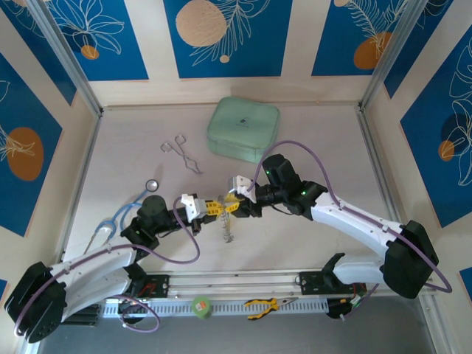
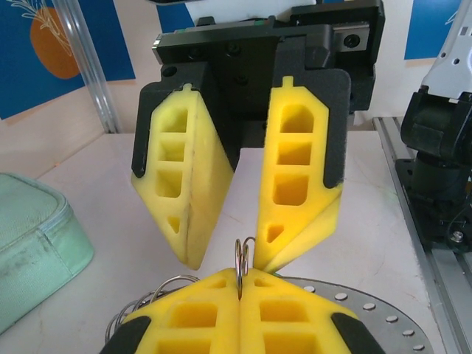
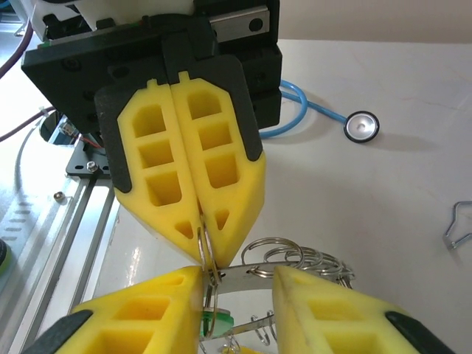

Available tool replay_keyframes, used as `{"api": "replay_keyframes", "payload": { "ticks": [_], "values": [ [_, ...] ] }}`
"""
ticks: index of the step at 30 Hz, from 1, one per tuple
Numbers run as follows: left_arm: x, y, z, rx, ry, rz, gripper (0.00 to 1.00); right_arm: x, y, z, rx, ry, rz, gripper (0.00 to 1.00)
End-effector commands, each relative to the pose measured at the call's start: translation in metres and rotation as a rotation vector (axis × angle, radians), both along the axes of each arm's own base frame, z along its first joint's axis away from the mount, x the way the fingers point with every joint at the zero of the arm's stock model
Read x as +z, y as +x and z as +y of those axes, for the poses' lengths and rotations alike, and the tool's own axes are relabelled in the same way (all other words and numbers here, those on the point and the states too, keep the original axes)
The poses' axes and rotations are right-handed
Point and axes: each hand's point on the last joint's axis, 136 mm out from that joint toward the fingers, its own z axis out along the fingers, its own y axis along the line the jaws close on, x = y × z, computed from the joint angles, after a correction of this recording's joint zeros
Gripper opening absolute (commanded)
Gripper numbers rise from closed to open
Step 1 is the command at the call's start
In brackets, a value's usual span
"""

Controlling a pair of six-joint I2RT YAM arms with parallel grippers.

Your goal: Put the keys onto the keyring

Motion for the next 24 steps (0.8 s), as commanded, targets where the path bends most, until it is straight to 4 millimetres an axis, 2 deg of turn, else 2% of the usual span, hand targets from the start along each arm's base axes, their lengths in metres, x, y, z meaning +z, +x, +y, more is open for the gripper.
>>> {"api": "replay_keyframes", "payload": {
  "ticks": [1,7,8,9,10,12,14,18,24],
  "values": [
    [0.015,-0.007,-0.004,-0.045,-0.056,-0.030,0.00,0.006,-0.008,0.006,0.052,0.037,-0.009,0.24],
    [0.016,-0.002,-0.003,-0.023,-0.064,-0.021,0.00,0.006,-0.010,0.006,0.073,0.030,-0.004,0.00],
    [0.014,0.001,-0.002,0.002,-0.058,-0.011,0.06,0.005,-0.010,0.005,0.071,0.019,-0.005,0.00],
    [0.013,0.006,-0.001,0.031,-0.048,-0.001,0.20,0.004,-0.009,0.004,0.065,0.004,-0.011,0.00],
    [0.011,0.009,0.001,0.050,-0.036,0.002,0.27,0.003,-0.008,0.002,0.059,-0.015,-0.019,0.00],
    [0.003,0.011,0.003,0.070,0.023,-0.006,0.31,-0.001,-0.006,-0.002,0.045,-0.076,-0.031,0.00],
    [-0.009,0.012,0.007,0.079,0.108,-0.004,0.30,-0.005,-0.002,-0.006,0.030,-0.138,-0.046,0.00],
    [-0.019,0.009,0.008,0.061,0.213,-0.009,0.24,-0.010,0.000,-0.010,0.031,-0.255,-0.074,0.00],
    [-0.011,0.009,0.004,0.039,0.210,-0.023,0.18,-0.013,-0.002,-0.007,0.073,-0.350,-0.121,0.00]
  ]
}}
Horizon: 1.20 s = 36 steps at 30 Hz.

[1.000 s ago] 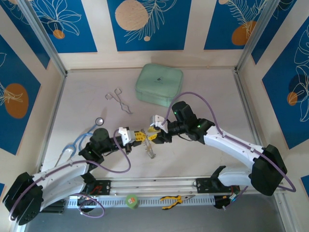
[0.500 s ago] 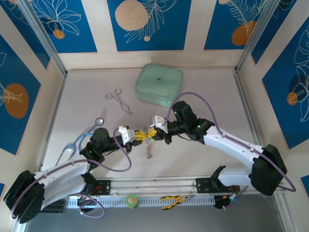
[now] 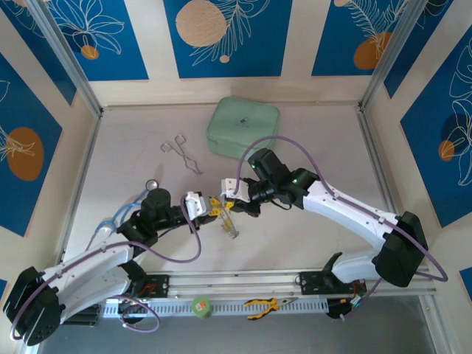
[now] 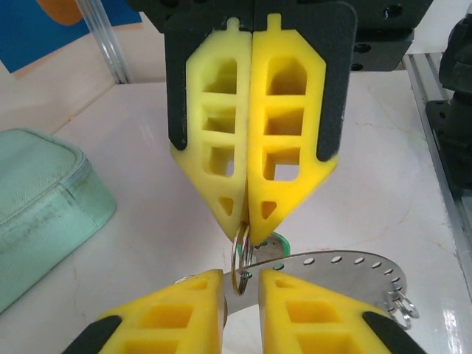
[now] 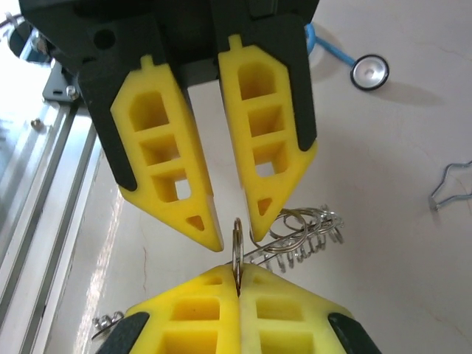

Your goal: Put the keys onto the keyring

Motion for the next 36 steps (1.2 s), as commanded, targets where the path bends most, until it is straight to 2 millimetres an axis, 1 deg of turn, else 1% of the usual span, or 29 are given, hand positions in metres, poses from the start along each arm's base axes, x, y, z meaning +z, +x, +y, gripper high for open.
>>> {"api": "replay_keyframes", "payload": {
  "ticks": [1,4,9,11,12,13,16,17,18,22,27,32,36],
  "values": [
    [0.004,-0.002,-0.003,-0.026,0.021,-0.021,0.17,-0.003,-0.005,-0.004,0.042,-0.082,-0.030,0.00],
    [0.008,-0.003,-0.005,-0.037,0.003,-0.022,0.13,-0.001,-0.009,0.001,0.075,-0.087,-0.041,0.00],
    [0.009,-0.004,-0.008,-0.056,-0.015,-0.010,0.07,0.008,-0.014,0.012,0.095,-0.026,-0.027,0.00],
    [0.010,-0.006,-0.009,-0.065,-0.025,-0.010,0.01,0.012,-0.015,0.013,0.086,0.009,-0.012,0.00],
    [0.011,-0.007,-0.008,-0.066,-0.032,-0.015,0.00,0.014,-0.013,0.014,0.070,0.032,-0.009,0.02],
    [0.011,-0.007,-0.008,-0.064,-0.039,-0.016,0.00,0.016,-0.011,0.013,0.053,0.051,-0.005,0.09],
    [0.017,-0.008,-0.007,-0.055,-0.085,-0.035,0.00,0.016,-0.006,0.005,0.000,0.107,0.032,0.34],
    [0.019,-0.008,-0.006,-0.051,-0.107,-0.039,0.00,0.016,-0.004,0.002,-0.017,0.133,0.056,0.38],
    [0.023,-0.008,-0.006,-0.047,-0.135,-0.049,0.00,0.015,-0.003,0.000,-0.030,0.157,0.081,0.40],
    [0.031,-0.009,-0.004,-0.040,-0.209,-0.056,0.00,0.012,-0.003,-0.003,-0.065,0.220,0.147,0.43],
    [0.024,-0.008,-0.002,-0.025,-0.202,-0.047,0.00,0.012,-0.004,-0.005,-0.096,0.223,0.176,0.42],
    [0.020,-0.005,-0.001,-0.004,-0.192,-0.049,0.00,0.019,-0.005,-0.012,-0.117,0.246,0.165,0.41],
    [0.020,-0.004,-0.001,-0.002,-0.190,-0.056,0.00,0.021,-0.005,-0.013,-0.114,0.249,0.167,0.41]
  ]
}}
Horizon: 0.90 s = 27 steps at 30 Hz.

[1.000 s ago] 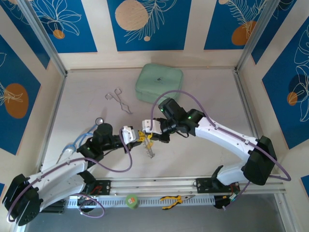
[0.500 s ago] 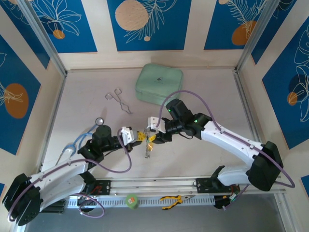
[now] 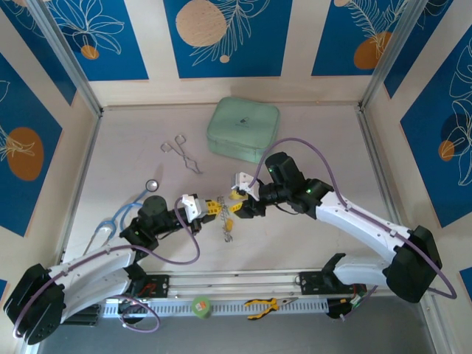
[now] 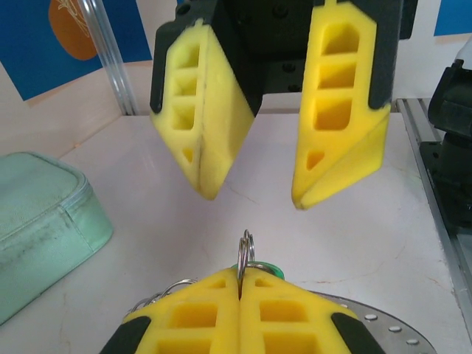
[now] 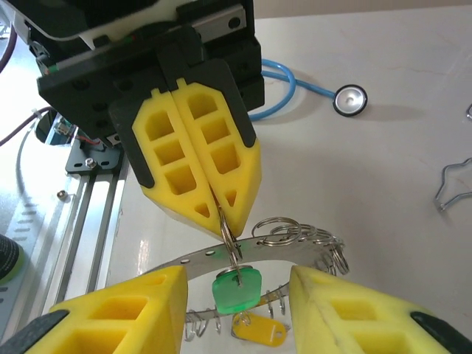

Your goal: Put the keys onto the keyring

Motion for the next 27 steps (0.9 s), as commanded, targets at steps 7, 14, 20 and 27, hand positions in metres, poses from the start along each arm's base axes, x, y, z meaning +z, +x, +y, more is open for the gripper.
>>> {"api": "replay_keyframes", "payload": {
  "ticks": [7,14,20,27],
  "values": [
    [0.016,-0.002,-0.001,-0.007,-0.053,-0.047,0.00,-0.002,-0.003,0.005,0.024,0.009,0.042,0.37],
    [0.017,-0.004,-0.002,-0.019,-0.058,-0.047,0.00,-0.007,-0.002,0.009,0.035,-0.004,0.045,0.30],
    [0.019,-0.005,-0.002,-0.025,-0.062,-0.050,0.00,-0.011,0.001,0.011,0.036,-0.023,0.046,0.22],
    [0.017,-0.005,-0.002,-0.025,-0.060,-0.049,0.00,-0.011,-0.001,0.009,0.046,-0.029,0.056,0.00]
  ]
}}
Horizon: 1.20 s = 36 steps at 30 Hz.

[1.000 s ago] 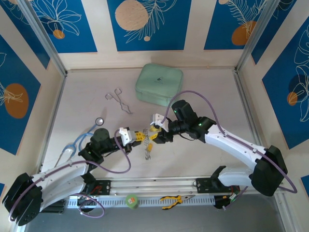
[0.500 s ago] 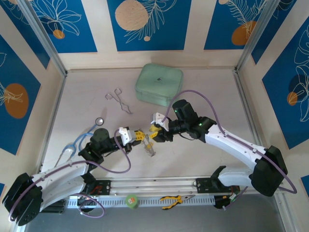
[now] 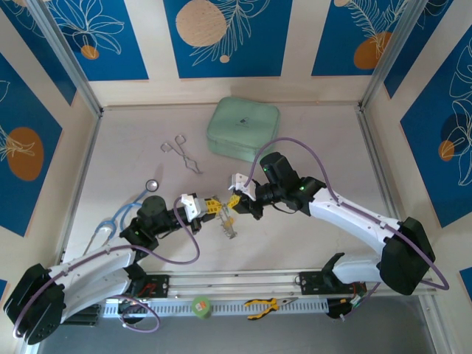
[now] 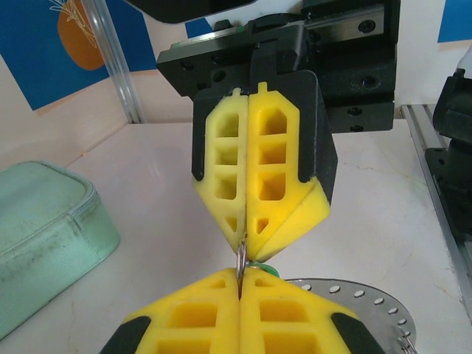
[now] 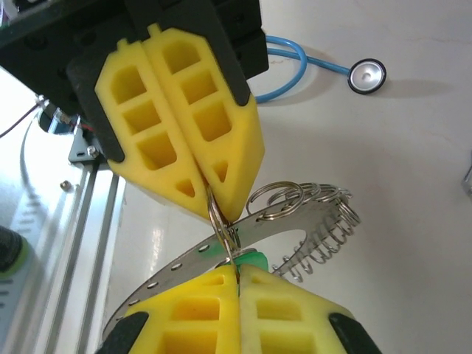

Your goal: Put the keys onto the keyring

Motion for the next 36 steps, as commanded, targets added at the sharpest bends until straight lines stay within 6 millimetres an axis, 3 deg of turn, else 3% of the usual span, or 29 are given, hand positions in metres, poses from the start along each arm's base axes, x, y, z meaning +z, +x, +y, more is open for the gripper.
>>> {"api": "replay_keyframes", "payload": {
  "ticks": [1,8,14,16,19,22,31,36],
  "values": [
    [0.012,-0.006,-0.002,-0.030,-0.045,-0.032,0.00,0.010,-0.004,0.002,0.028,0.012,0.004,0.00],
    [0.029,-0.010,-0.007,-0.075,-0.095,-0.039,0.00,-0.003,-0.003,0.006,0.030,-0.026,0.078,0.00],
    [0.024,-0.010,-0.008,-0.078,-0.075,-0.041,0.00,-0.002,-0.002,0.008,0.030,-0.032,0.091,0.00],
    [0.023,-0.010,-0.008,-0.078,-0.075,-0.040,0.00,0.000,-0.001,0.005,0.022,-0.026,0.081,0.07],
    [0.022,-0.010,-0.007,-0.074,-0.079,-0.036,0.00,0.005,0.000,0.002,0.006,0.012,0.050,0.28],
    [0.020,-0.010,-0.008,-0.074,-0.084,-0.029,0.00,0.011,-0.002,0.002,0.022,0.061,0.006,0.32],
    [0.022,-0.010,-0.008,-0.075,-0.100,-0.022,0.00,0.012,-0.007,0.008,0.061,0.087,-0.010,0.27],
    [0.024,-0.009,-0.008,-0.073,-0.110,-0.020,0.00,0.015,-0.008,0.010,0.074,0.099,-0.010,0.08]
  ]
}}
